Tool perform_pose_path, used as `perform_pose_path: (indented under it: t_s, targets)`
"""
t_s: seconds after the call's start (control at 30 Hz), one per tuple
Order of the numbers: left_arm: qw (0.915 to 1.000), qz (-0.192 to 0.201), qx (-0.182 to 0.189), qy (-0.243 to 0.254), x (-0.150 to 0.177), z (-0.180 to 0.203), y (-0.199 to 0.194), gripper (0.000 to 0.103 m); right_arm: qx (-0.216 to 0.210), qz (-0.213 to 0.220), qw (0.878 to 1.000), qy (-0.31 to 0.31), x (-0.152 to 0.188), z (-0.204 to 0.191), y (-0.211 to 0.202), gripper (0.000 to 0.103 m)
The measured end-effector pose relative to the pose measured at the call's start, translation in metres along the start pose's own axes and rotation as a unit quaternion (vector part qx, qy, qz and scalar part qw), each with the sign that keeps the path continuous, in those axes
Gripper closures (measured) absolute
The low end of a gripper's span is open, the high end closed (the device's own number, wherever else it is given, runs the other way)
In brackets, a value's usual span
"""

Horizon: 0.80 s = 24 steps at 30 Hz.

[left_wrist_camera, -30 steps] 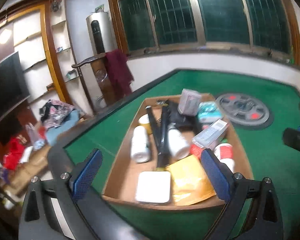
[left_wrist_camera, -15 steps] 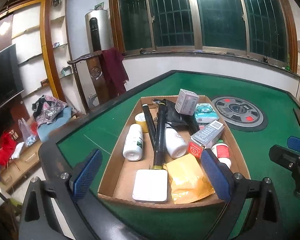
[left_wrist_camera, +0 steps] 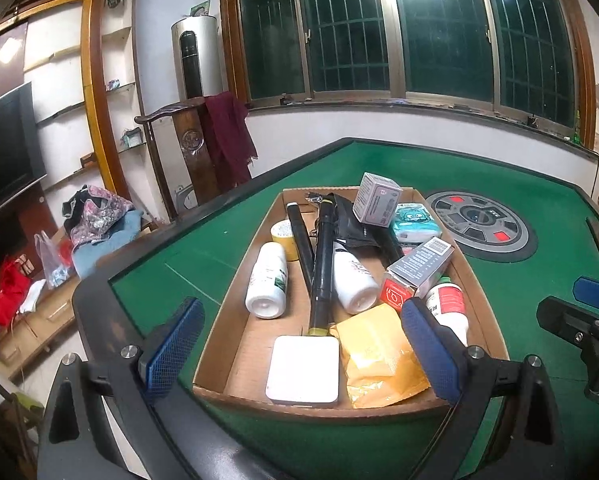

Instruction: Organize objects

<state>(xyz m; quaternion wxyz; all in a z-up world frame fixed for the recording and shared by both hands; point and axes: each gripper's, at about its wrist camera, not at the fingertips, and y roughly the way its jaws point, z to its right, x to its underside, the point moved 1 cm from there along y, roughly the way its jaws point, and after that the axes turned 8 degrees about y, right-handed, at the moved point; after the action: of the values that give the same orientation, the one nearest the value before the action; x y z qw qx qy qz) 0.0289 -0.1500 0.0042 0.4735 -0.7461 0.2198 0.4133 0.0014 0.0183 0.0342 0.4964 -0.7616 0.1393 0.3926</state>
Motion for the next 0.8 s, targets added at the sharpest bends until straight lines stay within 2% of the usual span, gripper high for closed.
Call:
perform_pose_path:
  t_s: [0.8]
  targets:
    - [0.9998, -0.005, 0.015, 0.012, 0.0043, 0.0028, 0.0029, 0.007, 0.005, -0.005, 1.000, -0.004, 0.0002, -0.0012, 0.0023, 0.041]
